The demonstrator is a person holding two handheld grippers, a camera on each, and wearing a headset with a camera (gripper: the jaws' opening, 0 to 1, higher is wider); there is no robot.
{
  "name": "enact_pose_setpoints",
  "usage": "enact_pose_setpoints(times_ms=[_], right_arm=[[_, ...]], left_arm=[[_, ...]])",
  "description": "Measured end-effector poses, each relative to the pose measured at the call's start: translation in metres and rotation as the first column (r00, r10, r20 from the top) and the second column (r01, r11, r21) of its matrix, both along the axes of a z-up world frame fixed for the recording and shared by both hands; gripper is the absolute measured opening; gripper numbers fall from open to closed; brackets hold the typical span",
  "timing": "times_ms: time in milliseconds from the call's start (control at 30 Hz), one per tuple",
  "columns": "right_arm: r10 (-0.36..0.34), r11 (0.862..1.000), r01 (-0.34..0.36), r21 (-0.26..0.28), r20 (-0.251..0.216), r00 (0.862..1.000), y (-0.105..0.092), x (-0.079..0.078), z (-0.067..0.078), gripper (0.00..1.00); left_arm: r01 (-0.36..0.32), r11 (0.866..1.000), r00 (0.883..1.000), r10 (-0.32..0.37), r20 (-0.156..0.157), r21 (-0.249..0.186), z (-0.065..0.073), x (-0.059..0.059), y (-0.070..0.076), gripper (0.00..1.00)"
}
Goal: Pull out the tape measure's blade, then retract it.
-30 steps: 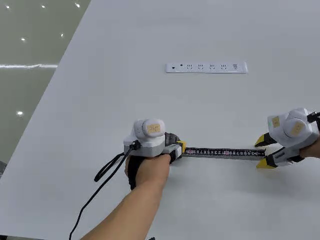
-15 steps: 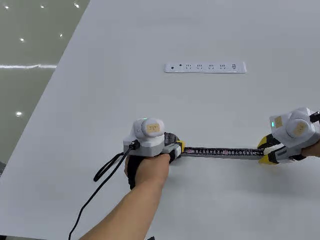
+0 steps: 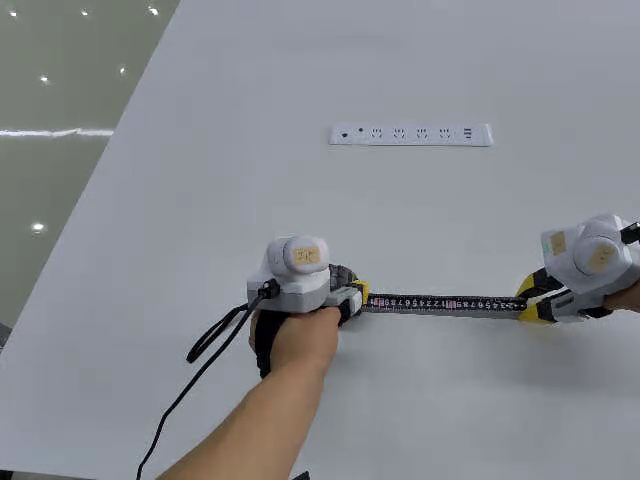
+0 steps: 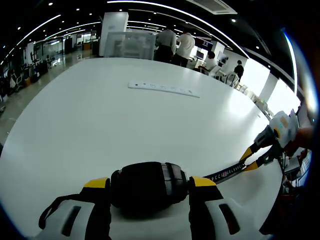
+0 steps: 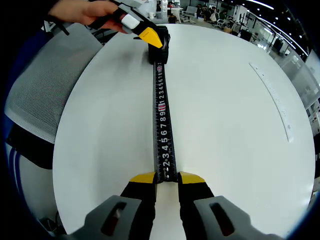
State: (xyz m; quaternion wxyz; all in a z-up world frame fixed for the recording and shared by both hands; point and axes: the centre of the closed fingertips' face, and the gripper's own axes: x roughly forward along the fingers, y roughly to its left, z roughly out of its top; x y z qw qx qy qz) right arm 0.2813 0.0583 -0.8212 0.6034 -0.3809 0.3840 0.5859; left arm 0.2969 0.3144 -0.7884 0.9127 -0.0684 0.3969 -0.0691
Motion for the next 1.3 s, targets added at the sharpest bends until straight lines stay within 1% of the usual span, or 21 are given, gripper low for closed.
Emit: enact_pose_setpoints(times_ms=[300,600,733,1000,1100,1133,1300], right_arm=[[0.014,1.000,-0.014,0.002,-0.001,1.000,0.001,-0.001,0.001,0.12],[0.026,1.000,-0.026,0.003,0.009,1.000,0.001,-0.001,0.001,0.11],[0.024,1.000,-0.024,0.004,0.010,1.000,0.001,-0.001,0.001,0.11],[0.029,1.000,-0.029,0.008,0.014,0.999,0.002,-0.001,0.001,0.11],[0.031,0.999,-0.031,0.012,0.011,0.999,0.002,-0.001,0.001,0.11],[0.026,0.999,-0.026,0.028,0.000,1.000,0.005,-0.003,0.001,0.11],[0.038,0.998,-0.038,0.047,0.003,0.999,0.021,-0.004,0.001,0.11]], left_arm=[[0.016,1.000,1.000,-0.016,0.002,0.008,0.000,-0.001,0.000,0.59],[0.026,1.000,1.000,-0.026,0.003,0.013,0.000,-0.001,0.000,0.57],[0.030,1.000,1.000,-0.030,0.001,0.008,0.000,-0.001,0.000,0.57],[0.035,0.999,0.999,-0.035,0.022,-0.004,0.001,-0.001,0.001,0.55],[0.043,0.999,0.999,-0.042,0.021,-0.008,0.001,-0.001,0.001,0.55],[0.046,0.999,0.999,-0.046,0.023,-0.006,0.001,-0.001,0.001,0.54],[0.054,0.998,0.998,-0.054,0.025,-0.012,0.001,-0.001,0.001,0.54]])
